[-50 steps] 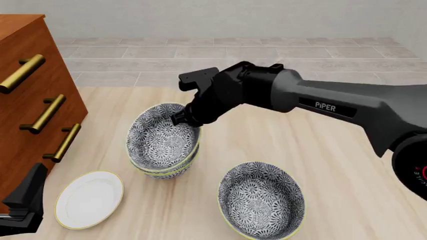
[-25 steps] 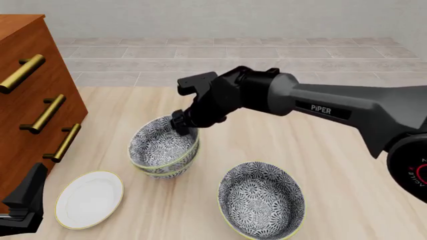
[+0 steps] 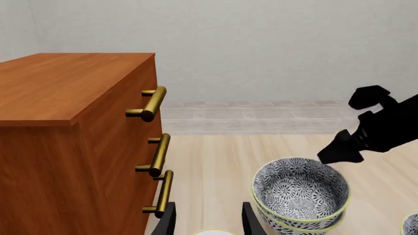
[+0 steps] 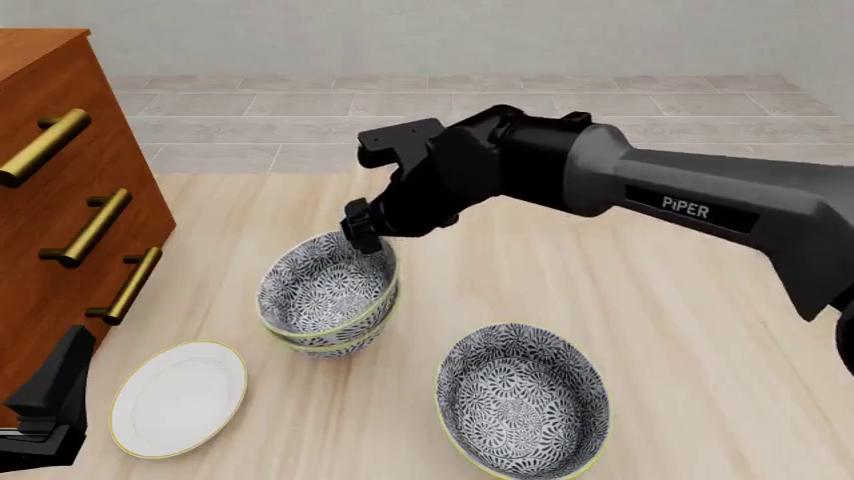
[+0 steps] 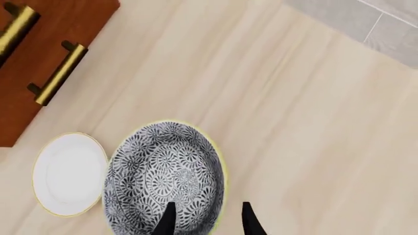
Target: Stack the bowl at the front on the bowl in the middle.
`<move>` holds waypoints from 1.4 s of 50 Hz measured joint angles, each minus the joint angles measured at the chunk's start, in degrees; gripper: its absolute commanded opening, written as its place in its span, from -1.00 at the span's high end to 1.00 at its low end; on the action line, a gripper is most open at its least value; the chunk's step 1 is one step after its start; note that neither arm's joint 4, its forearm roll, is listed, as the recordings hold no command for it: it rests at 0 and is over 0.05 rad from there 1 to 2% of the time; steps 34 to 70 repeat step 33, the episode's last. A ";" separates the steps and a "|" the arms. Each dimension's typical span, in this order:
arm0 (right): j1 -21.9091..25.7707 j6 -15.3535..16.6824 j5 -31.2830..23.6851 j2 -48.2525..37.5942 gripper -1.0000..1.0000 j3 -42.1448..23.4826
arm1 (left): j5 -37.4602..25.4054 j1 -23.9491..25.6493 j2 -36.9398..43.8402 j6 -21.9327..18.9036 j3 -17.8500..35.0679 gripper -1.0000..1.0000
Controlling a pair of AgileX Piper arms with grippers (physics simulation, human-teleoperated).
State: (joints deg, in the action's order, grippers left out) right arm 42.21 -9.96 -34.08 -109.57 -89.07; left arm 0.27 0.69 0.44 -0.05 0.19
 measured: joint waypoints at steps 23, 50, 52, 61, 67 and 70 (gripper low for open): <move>0.23 2.67 -3.34 17.95 -1.00 8.38 | -0.13 0.01 -0.09 0.01 0.04 -1.00; -1.21 4.34 -2.49 29.07 -1.00 15.51 | -0.20 0.02 -0.15 -0.01 0.08 -1.00; -1.21 4.34 -2.49 29.07 -1.00 15.51 | -0.20 0.02 -0.15 -0.01 0.08 -1.00; -1.21 4.34 -2.49 29.07 -1.00 15.51 | -0.20 0.02 -0.15 -0.01 0.08 -1.00; -1.21 4.34 -2.49 29.07 -1.00 15.51 | -0.20 0.02 -0.15 -0.01 0.08 -1.00; -1.21 4.34 -2.49 29.07 -1.00 15.51 | -0.20 0.02 -0.15 -0.01 0.08 -1.00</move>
